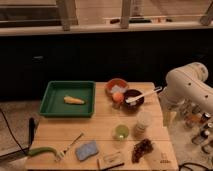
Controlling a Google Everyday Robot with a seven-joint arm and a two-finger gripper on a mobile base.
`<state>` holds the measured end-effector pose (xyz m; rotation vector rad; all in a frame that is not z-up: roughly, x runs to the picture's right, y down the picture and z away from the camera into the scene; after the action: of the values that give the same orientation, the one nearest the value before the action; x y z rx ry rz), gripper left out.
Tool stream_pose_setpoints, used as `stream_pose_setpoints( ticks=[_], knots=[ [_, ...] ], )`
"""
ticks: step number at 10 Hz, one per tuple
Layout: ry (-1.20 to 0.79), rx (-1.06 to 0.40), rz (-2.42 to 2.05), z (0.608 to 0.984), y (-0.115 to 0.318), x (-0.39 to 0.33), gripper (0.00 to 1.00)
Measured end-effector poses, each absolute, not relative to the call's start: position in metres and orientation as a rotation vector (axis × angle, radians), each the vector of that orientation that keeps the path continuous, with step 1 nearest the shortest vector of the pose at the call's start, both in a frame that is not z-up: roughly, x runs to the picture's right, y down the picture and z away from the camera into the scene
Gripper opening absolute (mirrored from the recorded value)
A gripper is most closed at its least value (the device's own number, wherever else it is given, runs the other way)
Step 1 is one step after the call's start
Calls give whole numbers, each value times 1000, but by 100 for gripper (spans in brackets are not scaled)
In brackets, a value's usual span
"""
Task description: Place banana in table surface
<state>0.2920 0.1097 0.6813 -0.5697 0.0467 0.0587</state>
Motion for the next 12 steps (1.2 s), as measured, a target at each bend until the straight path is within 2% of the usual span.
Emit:
stream_pose_setpoints(
  ticks=[3, 12],
  knots=[
    [52, -567, 36, 679, 113, 287, 80],
    [21, -549, -70, 677, 113, 195, 80]
  ],
)
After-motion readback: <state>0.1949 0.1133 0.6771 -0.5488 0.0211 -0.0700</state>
